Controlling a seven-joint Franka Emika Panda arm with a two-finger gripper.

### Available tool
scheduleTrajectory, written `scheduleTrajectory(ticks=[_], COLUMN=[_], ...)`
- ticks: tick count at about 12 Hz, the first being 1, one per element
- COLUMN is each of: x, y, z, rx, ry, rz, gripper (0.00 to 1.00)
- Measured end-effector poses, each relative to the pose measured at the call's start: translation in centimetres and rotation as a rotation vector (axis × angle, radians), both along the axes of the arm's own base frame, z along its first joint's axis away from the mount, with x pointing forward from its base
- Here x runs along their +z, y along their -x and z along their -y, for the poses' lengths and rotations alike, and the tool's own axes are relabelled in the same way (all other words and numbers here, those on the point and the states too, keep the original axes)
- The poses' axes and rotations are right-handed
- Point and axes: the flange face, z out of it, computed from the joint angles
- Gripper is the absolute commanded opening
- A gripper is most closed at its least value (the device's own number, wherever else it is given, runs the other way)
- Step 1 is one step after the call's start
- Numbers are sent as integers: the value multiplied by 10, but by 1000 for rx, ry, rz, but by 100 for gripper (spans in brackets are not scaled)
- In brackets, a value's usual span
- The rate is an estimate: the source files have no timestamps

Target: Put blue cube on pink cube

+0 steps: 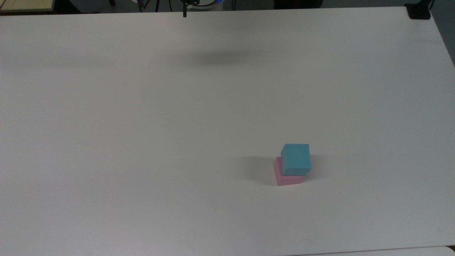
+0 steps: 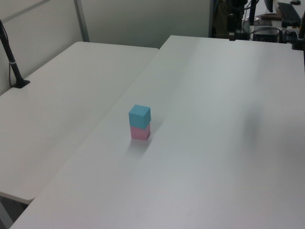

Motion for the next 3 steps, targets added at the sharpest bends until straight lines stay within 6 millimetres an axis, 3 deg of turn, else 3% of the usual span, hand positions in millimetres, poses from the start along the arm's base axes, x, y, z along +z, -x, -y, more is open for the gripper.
scheduleTrajectory(ticks=[3], x=[-15], y=[-10], z=[2], rx=[48], ry=[-42], rz=[-20], gripper=[100])
